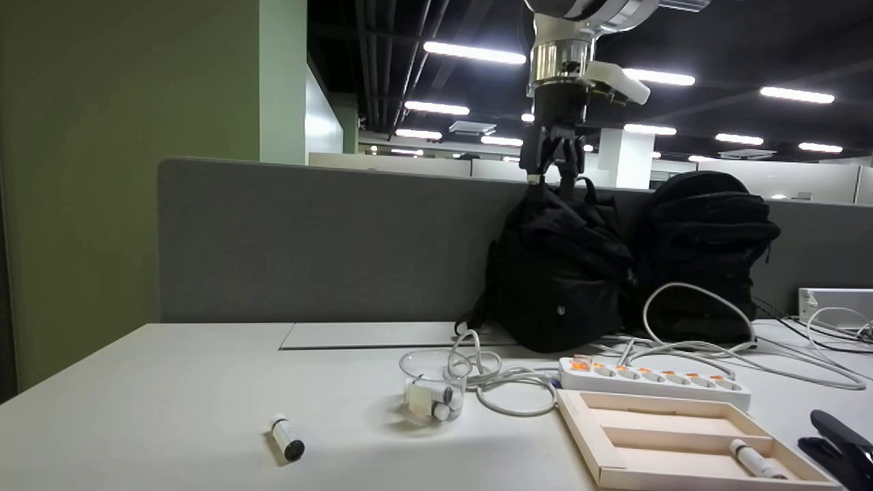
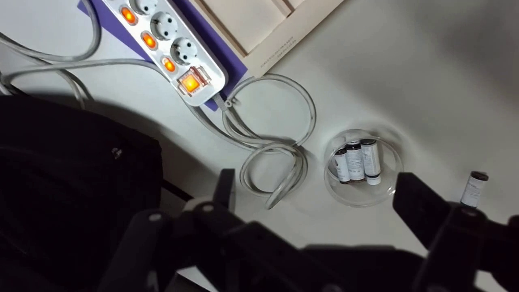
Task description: Remove the bottle from the clear bowl and put it on the table
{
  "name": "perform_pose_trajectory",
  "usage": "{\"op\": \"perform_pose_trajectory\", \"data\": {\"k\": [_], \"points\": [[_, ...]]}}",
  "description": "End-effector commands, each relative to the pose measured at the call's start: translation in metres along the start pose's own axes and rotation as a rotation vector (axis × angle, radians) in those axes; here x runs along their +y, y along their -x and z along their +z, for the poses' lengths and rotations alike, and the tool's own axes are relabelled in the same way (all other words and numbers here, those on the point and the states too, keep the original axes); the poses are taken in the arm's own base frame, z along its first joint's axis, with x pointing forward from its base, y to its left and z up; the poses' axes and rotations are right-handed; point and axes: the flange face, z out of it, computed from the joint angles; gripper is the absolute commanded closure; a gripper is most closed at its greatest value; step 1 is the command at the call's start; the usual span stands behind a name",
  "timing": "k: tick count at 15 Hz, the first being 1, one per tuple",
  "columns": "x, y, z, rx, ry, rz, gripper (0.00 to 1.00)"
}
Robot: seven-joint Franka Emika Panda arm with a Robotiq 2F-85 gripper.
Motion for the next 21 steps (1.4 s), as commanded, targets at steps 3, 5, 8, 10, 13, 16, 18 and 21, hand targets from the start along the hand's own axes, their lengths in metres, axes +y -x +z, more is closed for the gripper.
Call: {"op": "perform_pose_trajectory", "data": {"k": [3,5,8,10,13,16,18,21], "points": [[0.011,-0.062,0.133,-0.020,-0.070,-0.075,0.00],[0.009,-0.083,0.179,-0.042,-0.118,-0.095,0.00],[0.005,-0.111,0.205,-0.069,-0.166,-0.120,0.00],[0.003,-0.127,0.208,-0.095,-0.207,-0.129,0.00],[-0.006,-0.144,0.198,-0.164,-0.277,-0.146,0.00],[-0.013,-0.136,0.197,-0.213,-0.281,-0.152,0.00],[-0.016,-0.141,0.188,-0.247,-0.297,-0.164,0.00],[-0.016,-0.142,0.189,-0.252,-0.301,-0.165,0.00]]}}
